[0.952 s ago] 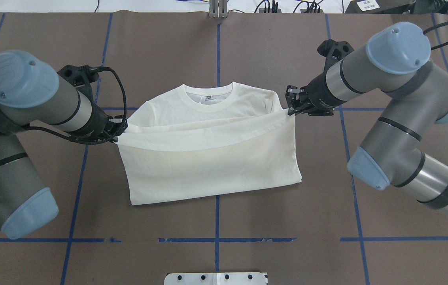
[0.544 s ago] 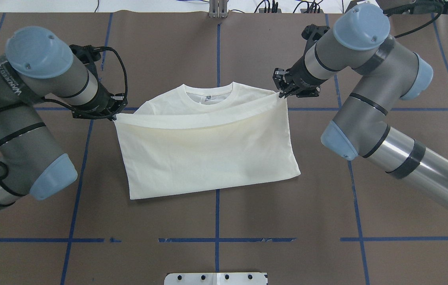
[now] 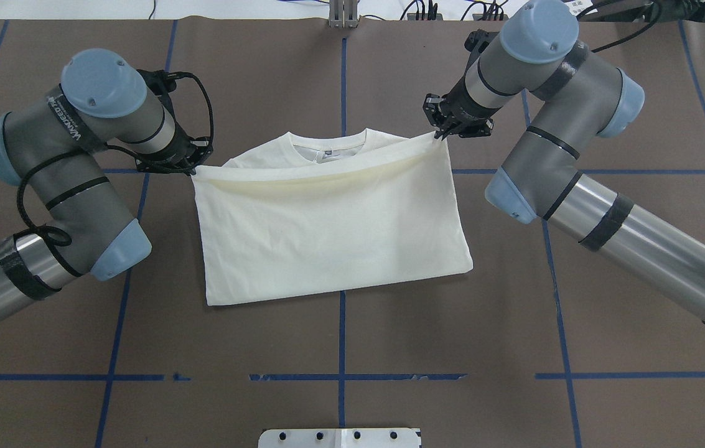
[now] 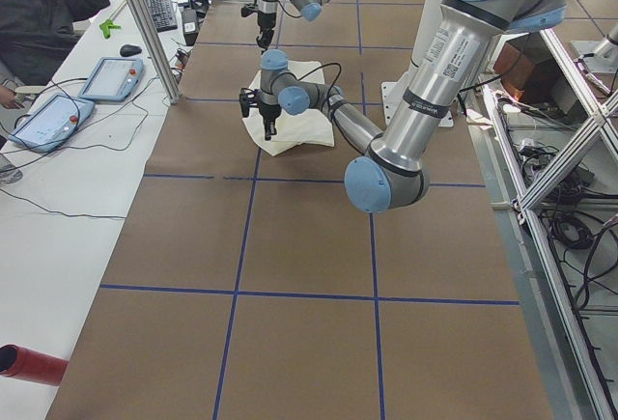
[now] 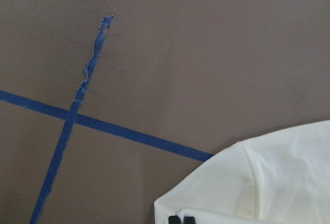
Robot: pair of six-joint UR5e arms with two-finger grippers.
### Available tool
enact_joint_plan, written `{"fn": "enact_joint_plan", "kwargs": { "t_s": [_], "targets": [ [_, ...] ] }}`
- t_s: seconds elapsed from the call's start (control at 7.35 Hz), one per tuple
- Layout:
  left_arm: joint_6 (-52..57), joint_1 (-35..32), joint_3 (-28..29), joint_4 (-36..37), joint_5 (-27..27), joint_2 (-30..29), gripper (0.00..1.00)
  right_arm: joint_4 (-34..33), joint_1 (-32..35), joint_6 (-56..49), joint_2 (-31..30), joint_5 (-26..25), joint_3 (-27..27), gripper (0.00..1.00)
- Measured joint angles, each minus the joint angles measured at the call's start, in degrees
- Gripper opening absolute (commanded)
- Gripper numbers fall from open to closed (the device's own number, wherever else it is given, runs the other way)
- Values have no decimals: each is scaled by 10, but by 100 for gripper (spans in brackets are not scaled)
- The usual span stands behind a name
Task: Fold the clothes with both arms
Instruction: 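Lay the hem down near the collar and open both grippers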
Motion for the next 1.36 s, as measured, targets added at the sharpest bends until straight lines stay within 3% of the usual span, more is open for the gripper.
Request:
{"fn": "enact_joint_plan", "kwargs": {
  "t_s": [0.82, 0.95, 1.09, 1.22, 1.36],
  "targets": [
    [-4, 0, 12, -8, 10, -9, 0, 11, -1, 0, 4, -1, -23, 0],
    [-6, 1, 13, -7, 10, -12, 0, 11, -2, 0, 4, 0, -21, 32],
    [-8, 1, 13, -7, 10, -13, 66, 12, -2, 1, 4, 1, -19, 99],
    [-14, 1, 16, -7, 10, -15, 100, 12, -3, 0, 4, 1, -19, 100],
    [-21, 1, 20, -8, 11, -20, 100, 16, -4, 0, 2, 2, -18, 100]
  ]
}}
